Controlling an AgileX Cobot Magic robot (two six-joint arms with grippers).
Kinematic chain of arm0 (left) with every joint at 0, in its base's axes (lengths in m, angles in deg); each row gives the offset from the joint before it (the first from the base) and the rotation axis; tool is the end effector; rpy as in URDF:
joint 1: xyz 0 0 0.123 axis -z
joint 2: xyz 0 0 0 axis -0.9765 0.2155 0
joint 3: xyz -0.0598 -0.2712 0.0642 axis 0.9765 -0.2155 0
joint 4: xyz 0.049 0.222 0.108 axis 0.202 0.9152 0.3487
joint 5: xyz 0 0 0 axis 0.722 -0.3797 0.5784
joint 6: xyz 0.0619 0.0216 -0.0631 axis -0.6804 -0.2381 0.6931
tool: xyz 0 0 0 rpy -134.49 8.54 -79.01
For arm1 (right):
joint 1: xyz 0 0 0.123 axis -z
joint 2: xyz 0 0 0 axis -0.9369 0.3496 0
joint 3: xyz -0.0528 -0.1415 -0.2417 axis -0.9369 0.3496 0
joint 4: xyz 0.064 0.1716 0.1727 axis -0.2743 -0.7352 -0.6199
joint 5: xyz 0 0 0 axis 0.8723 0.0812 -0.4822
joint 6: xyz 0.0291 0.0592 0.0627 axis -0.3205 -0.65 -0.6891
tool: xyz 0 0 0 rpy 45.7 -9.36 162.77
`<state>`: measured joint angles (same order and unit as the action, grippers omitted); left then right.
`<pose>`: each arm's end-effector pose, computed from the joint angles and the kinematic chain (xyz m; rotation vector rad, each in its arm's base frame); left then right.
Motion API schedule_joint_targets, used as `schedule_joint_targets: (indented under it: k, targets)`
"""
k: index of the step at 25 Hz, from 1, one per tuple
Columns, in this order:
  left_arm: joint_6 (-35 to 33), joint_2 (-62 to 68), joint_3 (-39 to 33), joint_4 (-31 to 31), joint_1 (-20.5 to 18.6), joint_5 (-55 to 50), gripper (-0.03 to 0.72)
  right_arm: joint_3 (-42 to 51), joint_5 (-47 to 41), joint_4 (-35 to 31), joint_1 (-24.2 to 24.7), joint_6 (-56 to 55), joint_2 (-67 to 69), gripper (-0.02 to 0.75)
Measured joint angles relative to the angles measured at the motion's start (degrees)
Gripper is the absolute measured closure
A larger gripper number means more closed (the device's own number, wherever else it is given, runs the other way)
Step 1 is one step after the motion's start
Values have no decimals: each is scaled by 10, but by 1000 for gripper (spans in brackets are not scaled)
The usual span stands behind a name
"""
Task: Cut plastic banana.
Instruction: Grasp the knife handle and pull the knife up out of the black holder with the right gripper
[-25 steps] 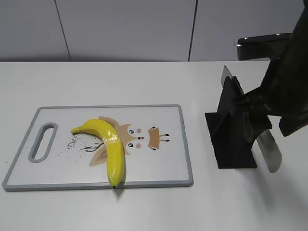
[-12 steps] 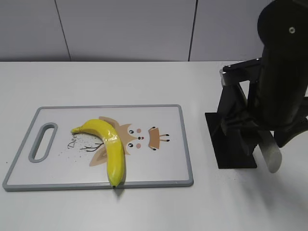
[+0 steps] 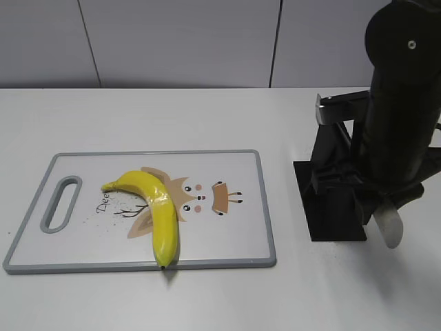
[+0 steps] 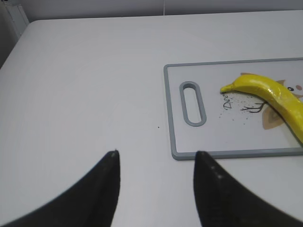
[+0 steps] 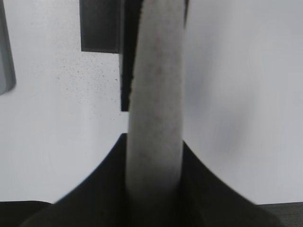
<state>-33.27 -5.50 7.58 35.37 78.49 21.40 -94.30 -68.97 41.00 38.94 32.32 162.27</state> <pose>-0.0058 -0.0038 0.2734 0.1731 2.0615 0.0238 0.2571 0.1471 0.2034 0.0862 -3.1352 0.0886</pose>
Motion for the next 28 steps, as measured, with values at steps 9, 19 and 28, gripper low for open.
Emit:
schedule_joint_targets:
  k: [9, 19, 28]
  targets:
    - [0, 0, 0, 0, 0, 0, 199, 0, 7, -9, 0, -2, -25, 545]
    - [0, 0, 0, 0, 0, 0, 199, 0, 7, 0, -1, -9, -145, 545]
    - [0, 0, 0, 0, 0, 0, 199, 0, 7, 41, -2, -24, -242, 547]
